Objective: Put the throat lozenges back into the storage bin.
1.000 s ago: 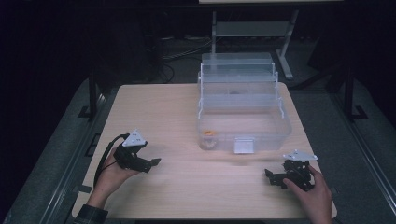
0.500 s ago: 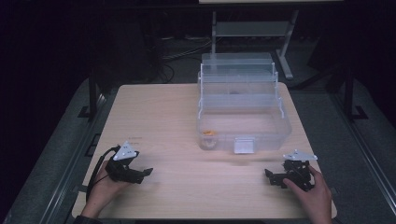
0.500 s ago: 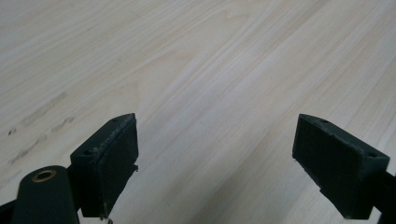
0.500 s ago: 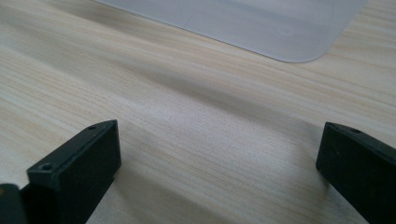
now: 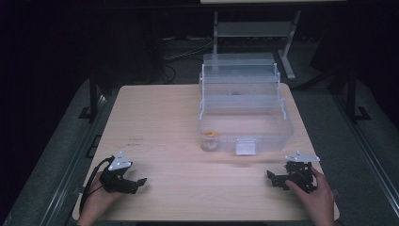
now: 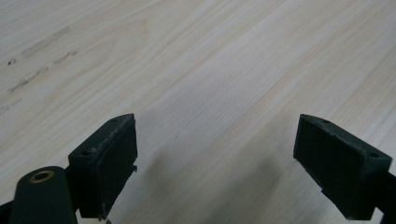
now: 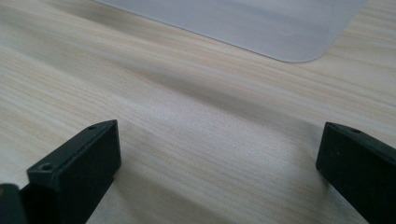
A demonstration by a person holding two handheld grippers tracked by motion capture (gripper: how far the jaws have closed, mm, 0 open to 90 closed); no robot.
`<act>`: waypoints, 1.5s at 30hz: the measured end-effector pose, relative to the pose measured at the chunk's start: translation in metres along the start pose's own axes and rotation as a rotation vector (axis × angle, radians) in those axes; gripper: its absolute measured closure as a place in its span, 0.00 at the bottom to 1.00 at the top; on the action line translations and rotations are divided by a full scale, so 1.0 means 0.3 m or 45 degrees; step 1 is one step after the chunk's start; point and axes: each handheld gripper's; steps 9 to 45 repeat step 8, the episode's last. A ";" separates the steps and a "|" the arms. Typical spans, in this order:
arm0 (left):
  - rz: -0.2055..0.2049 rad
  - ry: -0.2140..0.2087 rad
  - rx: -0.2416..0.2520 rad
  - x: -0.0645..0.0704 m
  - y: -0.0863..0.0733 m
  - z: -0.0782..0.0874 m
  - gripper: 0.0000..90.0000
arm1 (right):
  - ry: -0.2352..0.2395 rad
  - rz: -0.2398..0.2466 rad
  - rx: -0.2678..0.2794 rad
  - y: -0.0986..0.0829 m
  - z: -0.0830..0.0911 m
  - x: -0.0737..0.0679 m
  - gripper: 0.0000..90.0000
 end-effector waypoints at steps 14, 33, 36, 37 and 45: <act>0.015 -0.002 -0.013 -0.001 -0.016 -0.005 0.14 | 0.000 0.000 0.000 0.000 0.000 0.000 0.00; 0.015 -0.002 -0.013 -0.001 -0.016 -0.005 0.14 | 0.000 0.000 0.000 0.000 0.000 0.000 0.00; 0.015 -0.002 -0.013 -0.001 -0.016 -0.005 0.14 | 0.000 0.000 0.000 0.000 0.000 0.000 0.00; 0.015 -0.002 -0.013 -0.001 -0.016 -0.005 0.14 | 0.000 0.000 0.000 0.000 0.000 0.000 0.00; 0.015 -0.002 -0.013 -0.001 -0.016 -0.005 0.14 | 0.000 0.000 0.000 0.000 0.000 0.000 0.00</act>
Point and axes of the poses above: each handheld gripper's, and its own axes: z roughly backward along the jaws, y roughly out of its top, x roughly to its right, and after that the axes turned 6 degrees about -y, right-handed
